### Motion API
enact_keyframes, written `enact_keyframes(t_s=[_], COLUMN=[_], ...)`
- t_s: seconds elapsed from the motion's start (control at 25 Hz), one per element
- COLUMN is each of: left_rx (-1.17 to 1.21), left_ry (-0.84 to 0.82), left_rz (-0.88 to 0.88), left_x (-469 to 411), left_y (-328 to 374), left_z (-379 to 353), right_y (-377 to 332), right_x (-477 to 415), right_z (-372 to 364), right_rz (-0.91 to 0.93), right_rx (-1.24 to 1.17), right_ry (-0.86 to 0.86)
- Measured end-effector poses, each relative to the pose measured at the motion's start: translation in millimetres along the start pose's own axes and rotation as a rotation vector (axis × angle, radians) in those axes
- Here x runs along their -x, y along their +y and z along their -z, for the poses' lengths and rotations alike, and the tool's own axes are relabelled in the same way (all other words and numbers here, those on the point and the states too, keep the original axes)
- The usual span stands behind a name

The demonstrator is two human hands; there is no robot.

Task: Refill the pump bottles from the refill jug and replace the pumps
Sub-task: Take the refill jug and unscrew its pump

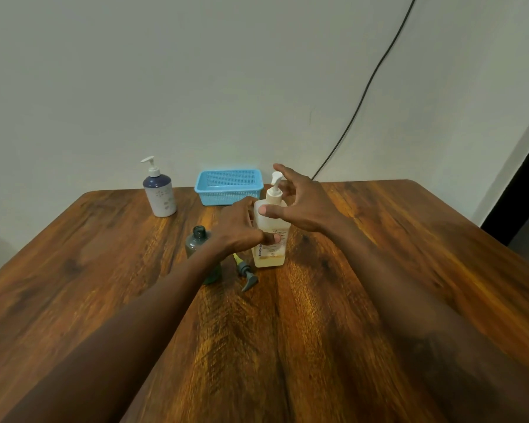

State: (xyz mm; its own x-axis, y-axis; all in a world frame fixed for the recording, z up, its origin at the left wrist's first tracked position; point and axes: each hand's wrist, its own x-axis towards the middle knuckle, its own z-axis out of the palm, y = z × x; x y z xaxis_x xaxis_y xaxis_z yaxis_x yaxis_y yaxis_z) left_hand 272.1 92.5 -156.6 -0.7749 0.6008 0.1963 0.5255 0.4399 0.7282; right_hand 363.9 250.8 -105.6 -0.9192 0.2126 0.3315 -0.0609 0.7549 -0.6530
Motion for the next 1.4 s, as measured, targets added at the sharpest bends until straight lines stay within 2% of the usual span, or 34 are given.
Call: enact_keyframes(t_s=[0.08,0.16,0.24,0.32,0.36,0.56,0.84,1.2,1.28,1.4], left_rx=[0.008,0.004,0.001,-0.005,-0.011,-0.039,-0.07,-0.094,-0.124,-0.164], left_ry=[-0.001,-0.007,-0.007,-0.007,-0.009,-0.014,-0.034,-0.062,-0.057,-0.041], left_rz=[-0.005,0.001,0.012,0.014,0.013,0.036,0.065,0.054,0.046,0.024], left_x=[0,-2,-3,-5,-6,-7,-9,-7,-6,-3], left_y=[2,3,3,2,1,-2,0,8,10,14], left_z=[-4,-7,-9,-11,-12,-17,-16,-8,-9,-9], right_y=[-1,1,1,2,3,-1,-14,-27,-19,9], right_x=[2,2,3,5,4,0,3,12,15,23], right_z=[-4,-3,2,9,11,21,44,78,79,63], right_rz=[0.016,0.005,0.002,0.012,0.023,0.081,0.166,0.214,0.198,0.104], right_rx=[0.122,0.091,-0.021,-0.254,-0.345,-0.347,-0.525,-0.82,-0.791,-0.524], right_ry=[0.197,0.243,0.131,-0.003,-0.004,0.263,0.395,0.661,0.701,0.663])
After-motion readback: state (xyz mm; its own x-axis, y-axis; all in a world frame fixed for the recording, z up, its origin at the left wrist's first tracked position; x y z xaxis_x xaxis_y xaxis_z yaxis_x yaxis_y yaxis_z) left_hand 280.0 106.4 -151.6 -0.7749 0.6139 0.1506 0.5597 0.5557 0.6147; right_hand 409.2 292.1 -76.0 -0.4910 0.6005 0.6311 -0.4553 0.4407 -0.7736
